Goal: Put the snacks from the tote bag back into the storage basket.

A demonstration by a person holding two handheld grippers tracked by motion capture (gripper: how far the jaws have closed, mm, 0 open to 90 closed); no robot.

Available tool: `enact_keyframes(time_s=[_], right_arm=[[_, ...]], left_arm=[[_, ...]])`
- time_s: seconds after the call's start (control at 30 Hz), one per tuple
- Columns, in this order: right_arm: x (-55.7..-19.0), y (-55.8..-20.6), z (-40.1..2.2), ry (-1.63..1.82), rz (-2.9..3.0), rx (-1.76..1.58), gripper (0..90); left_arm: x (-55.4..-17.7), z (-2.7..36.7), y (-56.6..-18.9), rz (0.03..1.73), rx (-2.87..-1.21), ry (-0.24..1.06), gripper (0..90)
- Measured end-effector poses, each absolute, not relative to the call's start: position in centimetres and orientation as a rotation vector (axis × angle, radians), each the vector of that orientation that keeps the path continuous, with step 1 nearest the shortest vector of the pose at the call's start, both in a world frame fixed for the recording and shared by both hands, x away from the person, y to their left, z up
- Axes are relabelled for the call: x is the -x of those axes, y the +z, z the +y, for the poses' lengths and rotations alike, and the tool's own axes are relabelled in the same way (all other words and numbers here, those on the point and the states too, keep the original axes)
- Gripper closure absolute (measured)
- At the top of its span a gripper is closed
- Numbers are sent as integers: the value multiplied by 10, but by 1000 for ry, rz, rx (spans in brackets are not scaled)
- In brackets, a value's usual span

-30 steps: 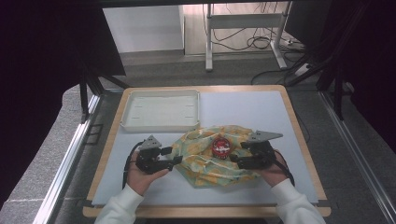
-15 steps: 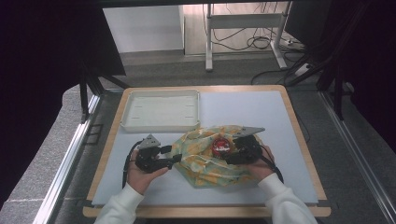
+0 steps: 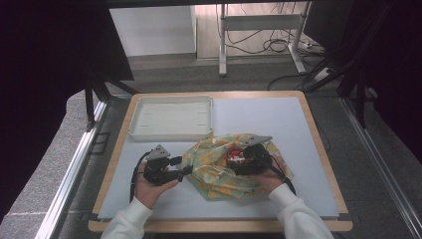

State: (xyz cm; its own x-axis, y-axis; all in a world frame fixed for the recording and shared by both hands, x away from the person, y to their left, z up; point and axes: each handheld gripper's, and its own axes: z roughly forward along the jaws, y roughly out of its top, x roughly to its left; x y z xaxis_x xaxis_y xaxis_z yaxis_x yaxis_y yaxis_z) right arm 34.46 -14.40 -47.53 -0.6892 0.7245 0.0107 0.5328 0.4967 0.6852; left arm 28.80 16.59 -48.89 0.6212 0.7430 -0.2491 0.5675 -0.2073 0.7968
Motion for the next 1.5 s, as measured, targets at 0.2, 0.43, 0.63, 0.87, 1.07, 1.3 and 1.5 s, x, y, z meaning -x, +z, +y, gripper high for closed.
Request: enact_keyframes(time_s=[0.2, 0.43, 0.63, 0.87, 1.07, 1.3, 1.5], right_arm=[[-349, -484, -139, 955, 2463, -1087, 238], [-350, -487, -137, 951, 2456, -1082, 240], [-349, -486, -137, 949, 2454, -1070, 249], [-348, -486, -137, 952, 2445, -1060, 251], [-347, -480, -140, 986, 2435, -1054, 252], [-342, -470, -143, 1041, 2425, -1044, 252], [-338, -459, -145, 1092, 2413, -1024, 252]], left_arm=[[-287, 167, -490, 1049, -1894, 228, 397], [-287, 166, -491, 1046, -1899, 221, 396], [-287, 166, -492, 1045, -1901, 220, 395], [-287, 167, -492, 1044, -1900, 222, 395], [-287, 167, -492, 1045, -1901, 221, 394], [-287, 167, -492, 1045, -1902, 219, 394], [-287, 167, -493, 1047, -1904, 214, 391]])
